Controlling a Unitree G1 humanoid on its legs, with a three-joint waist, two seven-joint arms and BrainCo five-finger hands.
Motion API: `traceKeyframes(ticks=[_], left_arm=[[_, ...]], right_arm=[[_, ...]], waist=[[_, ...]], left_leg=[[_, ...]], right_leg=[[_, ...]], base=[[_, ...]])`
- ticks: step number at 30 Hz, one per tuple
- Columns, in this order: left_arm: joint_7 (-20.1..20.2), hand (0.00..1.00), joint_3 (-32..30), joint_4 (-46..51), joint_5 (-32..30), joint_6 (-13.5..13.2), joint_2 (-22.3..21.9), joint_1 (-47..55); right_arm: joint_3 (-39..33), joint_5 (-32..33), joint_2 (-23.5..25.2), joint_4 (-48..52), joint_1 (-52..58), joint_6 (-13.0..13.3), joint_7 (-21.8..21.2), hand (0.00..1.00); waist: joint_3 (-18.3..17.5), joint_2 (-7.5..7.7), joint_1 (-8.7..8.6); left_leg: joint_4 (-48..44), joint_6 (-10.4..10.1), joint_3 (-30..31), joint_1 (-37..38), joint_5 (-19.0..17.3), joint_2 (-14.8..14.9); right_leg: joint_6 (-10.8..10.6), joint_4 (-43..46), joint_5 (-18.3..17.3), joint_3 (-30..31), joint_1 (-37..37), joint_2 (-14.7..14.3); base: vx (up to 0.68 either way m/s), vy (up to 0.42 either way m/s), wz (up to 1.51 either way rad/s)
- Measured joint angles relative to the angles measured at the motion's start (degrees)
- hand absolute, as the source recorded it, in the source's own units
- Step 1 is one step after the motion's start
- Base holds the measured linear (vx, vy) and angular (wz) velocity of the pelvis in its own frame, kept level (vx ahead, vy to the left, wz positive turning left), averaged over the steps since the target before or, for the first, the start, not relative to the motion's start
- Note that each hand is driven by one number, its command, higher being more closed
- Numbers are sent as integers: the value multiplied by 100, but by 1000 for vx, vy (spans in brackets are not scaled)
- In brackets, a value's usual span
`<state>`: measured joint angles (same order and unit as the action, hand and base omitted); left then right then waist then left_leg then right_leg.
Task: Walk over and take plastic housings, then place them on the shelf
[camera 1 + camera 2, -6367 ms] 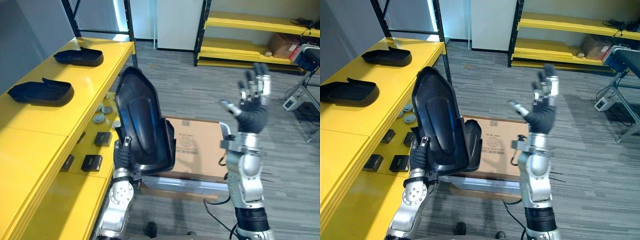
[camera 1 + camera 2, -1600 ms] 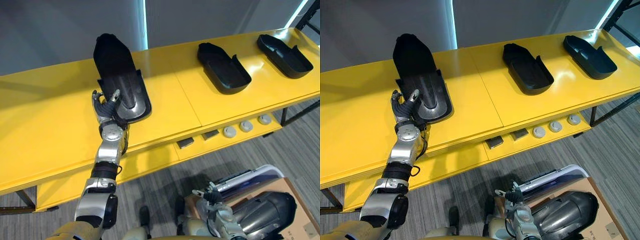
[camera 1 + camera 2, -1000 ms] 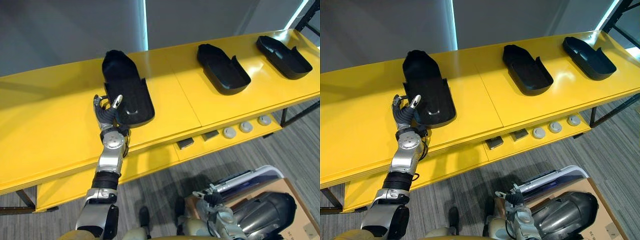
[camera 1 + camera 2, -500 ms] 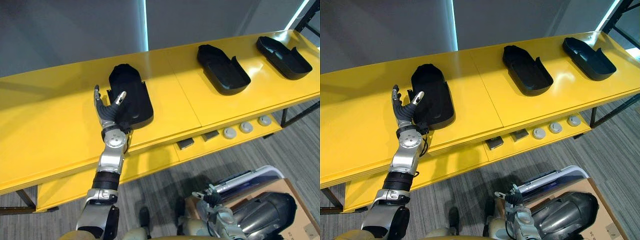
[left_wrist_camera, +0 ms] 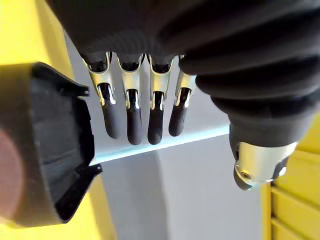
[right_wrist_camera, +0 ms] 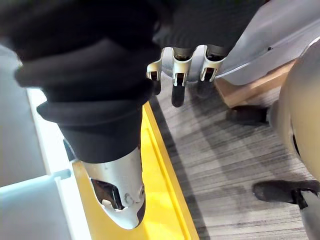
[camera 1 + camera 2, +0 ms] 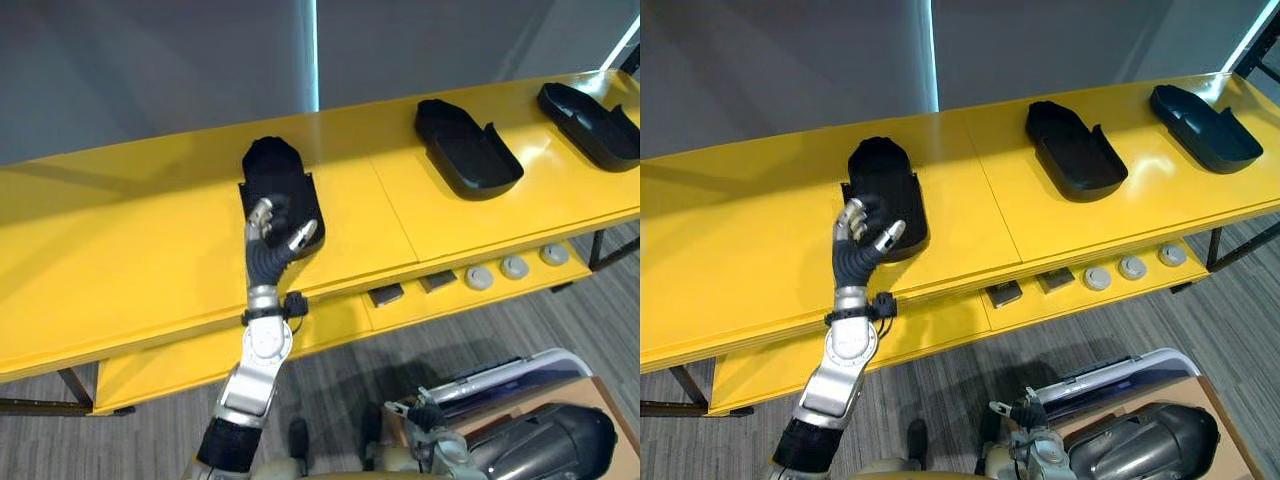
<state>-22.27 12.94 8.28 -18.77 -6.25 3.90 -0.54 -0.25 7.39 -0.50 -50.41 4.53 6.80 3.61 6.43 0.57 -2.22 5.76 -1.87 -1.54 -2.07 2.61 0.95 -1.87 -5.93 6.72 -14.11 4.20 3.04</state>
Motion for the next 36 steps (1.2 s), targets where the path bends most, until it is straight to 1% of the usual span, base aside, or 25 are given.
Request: traceKeyframes(ticks=[2,6,10,12,15,19,21,26,27,34,36], left_arm=[[96,100,-9,-17,-174,0,31,78],[104,100,2,-415,-579,6,82,54],[103,100,0,-894,-806,137,84,-77],[101,100,-9,-1130,-912,217,102,-264],[99,100,-11,-1416,-975,345,195,-564],[99,100,-19,-1768,-1093,404,251,-919],[98,100,-16,-1862,-1104,468,317,-1068],[98,100,-15,-2022,-1111,532,360,-1296],[98,100,-18,-2034,-1111,551,367,-1338],[90,100,-40,-2456,-1112,594,395,-1735],[93,100,-141,-2489,-1113,602,413,-1840]], right_arm=[[75,-1,-1,-1,9,0,-2,0],[81,-4,0,-3,31,1,-6,0],[83,-5,-6,-8,39,0,-8,0],[83,-6,-5,-15,26,0,-9,0],[81,-10,-4,-27,-17,-1,-9,0],[80,-19,-3,-37,-61,-4,-12,0],[81,-20,3,-37,-103,-18,-16,0],[78,-21,4,-35,-149,-36,-21,0],[76,-21,3,-35,-172,-37,-21,0],[69,-21,6,-27,-186,-37,-28,0],[58,-24,5,-22,-188,-37,-28,0]], waist=[[-17,28,-1],[-61,62,-14],[-147,71,-29],[-148,73,-31],[-149,76,-60],[-141,89,-116],[-134,116,-191],[-87,197,-264],[-83,204,-306],[-78,205,-334],[-66,205,-342]], left_leg=[[2,10,0,-12,-7,1],[4,13,-3,-28,-12,-1],[0,-12,1,-99,5,-1],[-26,19,1,-98,25,-2],[-31,27,-2,-92,23,-10],[-32,35,-6,-89,17,-17],[-32,36,-13,-87,17,-17],[-28,32,-30,-118,13,-8],[-28,28,-43,-153,12,-6],[-24,3,-184,-166,-7,6],[-26,3,-192,-188,-7,8]], right_leg=[[21,-3,-18,1,5,0],[38,-5,-34,5,39,0],[10,-3,-16,0,128,-1],[23,2,-6,-2,126,1],[46,6,11,-5,123,6],[46,3,13,-5,123,11],[57,-5,22,1,124,11],[74,-9,35,33,173,2],[74,-8,35,36,208,1],[60,-8,25,155,283,-11],[61,-6,27,169,314,-15]], base=[[-19,11,1],[12,4,0],[61,12,1],[67,16,1],[64,21,-1],[9,4,0],[-7,14,-2],[-19,17,-4],[0,0,0],[6,21,-10],[29,17,-5]])
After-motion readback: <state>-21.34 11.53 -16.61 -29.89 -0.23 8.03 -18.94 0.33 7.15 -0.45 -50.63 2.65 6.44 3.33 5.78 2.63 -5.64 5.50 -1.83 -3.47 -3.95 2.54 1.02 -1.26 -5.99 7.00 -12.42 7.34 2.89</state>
